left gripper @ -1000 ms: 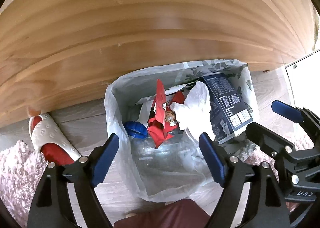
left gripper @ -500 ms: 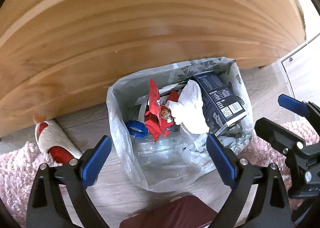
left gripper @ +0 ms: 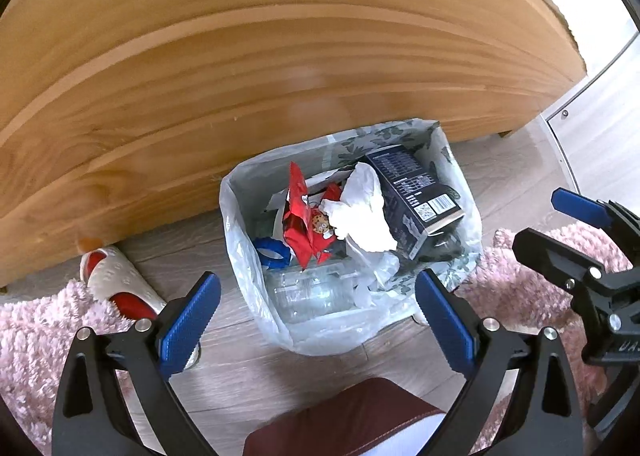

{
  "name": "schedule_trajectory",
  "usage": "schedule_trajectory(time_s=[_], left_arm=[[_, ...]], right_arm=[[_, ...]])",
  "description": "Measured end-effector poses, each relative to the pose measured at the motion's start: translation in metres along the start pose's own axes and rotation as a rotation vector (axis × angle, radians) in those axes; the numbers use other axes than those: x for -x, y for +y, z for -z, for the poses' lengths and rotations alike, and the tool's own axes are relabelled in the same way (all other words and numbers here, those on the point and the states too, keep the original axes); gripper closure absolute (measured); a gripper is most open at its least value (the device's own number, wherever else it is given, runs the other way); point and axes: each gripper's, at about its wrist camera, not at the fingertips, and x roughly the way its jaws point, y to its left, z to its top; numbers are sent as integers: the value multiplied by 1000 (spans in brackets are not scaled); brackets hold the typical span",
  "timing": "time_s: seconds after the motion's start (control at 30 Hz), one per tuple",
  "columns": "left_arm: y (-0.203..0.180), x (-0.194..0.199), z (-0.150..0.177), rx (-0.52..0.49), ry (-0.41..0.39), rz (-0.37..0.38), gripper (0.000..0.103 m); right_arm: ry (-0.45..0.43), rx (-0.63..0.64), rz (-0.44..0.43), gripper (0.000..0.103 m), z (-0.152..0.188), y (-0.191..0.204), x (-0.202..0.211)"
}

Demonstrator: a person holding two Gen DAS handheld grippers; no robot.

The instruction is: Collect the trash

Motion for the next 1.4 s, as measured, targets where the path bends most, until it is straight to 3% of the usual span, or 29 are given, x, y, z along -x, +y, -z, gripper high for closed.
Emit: schedule_trajectory(time_s=[0.67, 1.4], left_arm=[[-7, 73, 5, -39, -187, -1, 8], [-12, 124, -16, -74, -347, -9, 8]], right_arm=[[-119, -17, -6, 12, 14, -2, 55], [-304, -7, 11, 8, -16, -4, 95]])
